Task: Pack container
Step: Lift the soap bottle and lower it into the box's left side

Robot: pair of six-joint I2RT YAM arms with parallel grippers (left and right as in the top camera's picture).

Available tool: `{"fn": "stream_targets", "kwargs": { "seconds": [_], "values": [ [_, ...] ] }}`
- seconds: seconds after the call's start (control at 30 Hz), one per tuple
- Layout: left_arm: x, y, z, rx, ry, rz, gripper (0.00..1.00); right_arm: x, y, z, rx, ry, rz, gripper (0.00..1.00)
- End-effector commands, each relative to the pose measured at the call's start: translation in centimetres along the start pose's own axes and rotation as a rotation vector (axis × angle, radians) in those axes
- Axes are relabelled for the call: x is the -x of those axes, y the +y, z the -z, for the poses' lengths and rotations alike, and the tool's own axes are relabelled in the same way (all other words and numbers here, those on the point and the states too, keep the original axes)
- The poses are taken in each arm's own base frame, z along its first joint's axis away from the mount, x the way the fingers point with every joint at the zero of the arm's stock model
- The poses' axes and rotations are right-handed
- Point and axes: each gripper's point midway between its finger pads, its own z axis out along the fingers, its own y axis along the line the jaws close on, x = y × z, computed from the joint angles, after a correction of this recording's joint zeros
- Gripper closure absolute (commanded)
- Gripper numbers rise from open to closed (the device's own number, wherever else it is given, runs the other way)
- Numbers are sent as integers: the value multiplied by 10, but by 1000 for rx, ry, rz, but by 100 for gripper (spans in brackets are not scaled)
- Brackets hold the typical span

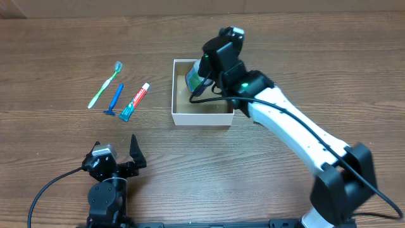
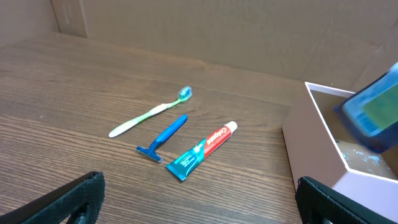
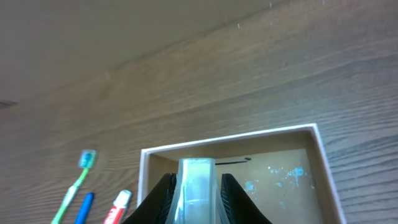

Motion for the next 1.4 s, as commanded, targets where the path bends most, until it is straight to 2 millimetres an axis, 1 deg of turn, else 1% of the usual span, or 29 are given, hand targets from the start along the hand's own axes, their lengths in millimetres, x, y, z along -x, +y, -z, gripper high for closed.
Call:
{"fn": "stream_targets", "kwargs": {
  "seconds": [0.0, 0.33, 0.73, 0.97, 1.13, 1.37],
  "values": [
    [1, -1, 1, -2, -8, -4, 0, 23, 11, 4, 11, -91, -46, 96],
    [1, -1, 1, -2, -8, -4, 0, 14, 11, -17, 4, -92, -44, 96],
    [1, -1, 1, -2, -8, -4, 0, -6, 18, -34, 9, -69, -24, 96],
    [1, -1, 1, -2, -8, -4, 0, -8, 18, -36, 8, -68, -23, 96],
    [1, -1, 1, -2, -8, -4, 0, -11, 18, -43, 8, -68, -23, 96],
    [1, -1, 1, -2, -8, -4, 0, -23, 18, -55, 1, -53, -12, 96]
  ]
}}
